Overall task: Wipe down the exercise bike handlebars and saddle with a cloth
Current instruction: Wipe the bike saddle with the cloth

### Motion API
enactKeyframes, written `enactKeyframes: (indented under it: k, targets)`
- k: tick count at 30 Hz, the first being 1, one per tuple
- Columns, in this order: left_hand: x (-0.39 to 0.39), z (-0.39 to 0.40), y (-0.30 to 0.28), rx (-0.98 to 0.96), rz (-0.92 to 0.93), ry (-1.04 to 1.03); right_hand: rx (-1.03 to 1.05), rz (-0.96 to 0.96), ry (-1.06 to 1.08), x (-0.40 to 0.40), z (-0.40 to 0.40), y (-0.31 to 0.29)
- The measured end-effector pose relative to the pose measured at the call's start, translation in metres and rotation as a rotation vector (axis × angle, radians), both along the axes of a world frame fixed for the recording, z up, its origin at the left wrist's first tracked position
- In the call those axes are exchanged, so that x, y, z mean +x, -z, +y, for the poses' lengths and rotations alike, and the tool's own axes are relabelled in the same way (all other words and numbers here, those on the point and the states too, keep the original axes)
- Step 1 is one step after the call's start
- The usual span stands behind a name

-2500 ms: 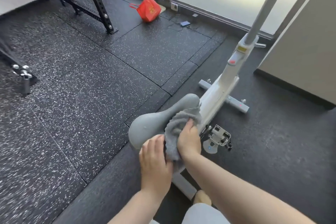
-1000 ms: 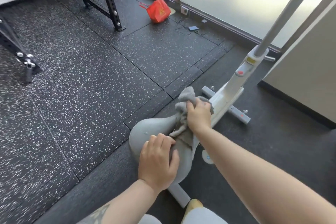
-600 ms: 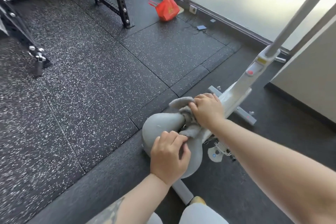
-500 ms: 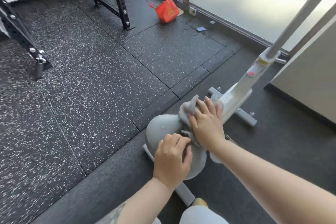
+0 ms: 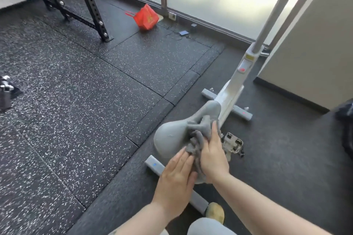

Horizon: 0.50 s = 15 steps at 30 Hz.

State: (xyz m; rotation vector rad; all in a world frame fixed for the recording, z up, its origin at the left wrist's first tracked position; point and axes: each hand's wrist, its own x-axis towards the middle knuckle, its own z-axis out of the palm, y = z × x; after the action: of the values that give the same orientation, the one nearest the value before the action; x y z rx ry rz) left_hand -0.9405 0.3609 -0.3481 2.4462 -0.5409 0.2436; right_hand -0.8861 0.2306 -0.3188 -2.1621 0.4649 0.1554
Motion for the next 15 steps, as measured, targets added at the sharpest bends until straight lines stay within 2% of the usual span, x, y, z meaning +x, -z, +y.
enactKeyframes:
  k: [3,4,8,11,12,15]
  targets:
    - [0.001,0.002,-0.003,0.002,0.027,0.038,0.059,0.173,0.253,0.023,-0.005,-0.003]
    - [0.000,0.004,-0.004,0.002,0.038,0.049,0.065,0.152,0.347,0.013,0.001,-0.003]
    - [0.007,0.014,-0.011,-0.012,0.060,0.146,0.218,-0.129,0.791,-0.038,0.059,0.008]
    - [0.017,0.022,-0.016,0.012,0.031,0.231,0.409,0.052,1.160,-0.013,0.047,0.010]
    - [0.018,0.024,-0.017,0.027,0.023,0.251,0.474,0.105,1.213,-0.009,0.041,0.008]
    - [0.017,0.030,-0.018,0.010,0.058,0.281,0.793,-0.004,1.244,-0.022,0.058,0.005]
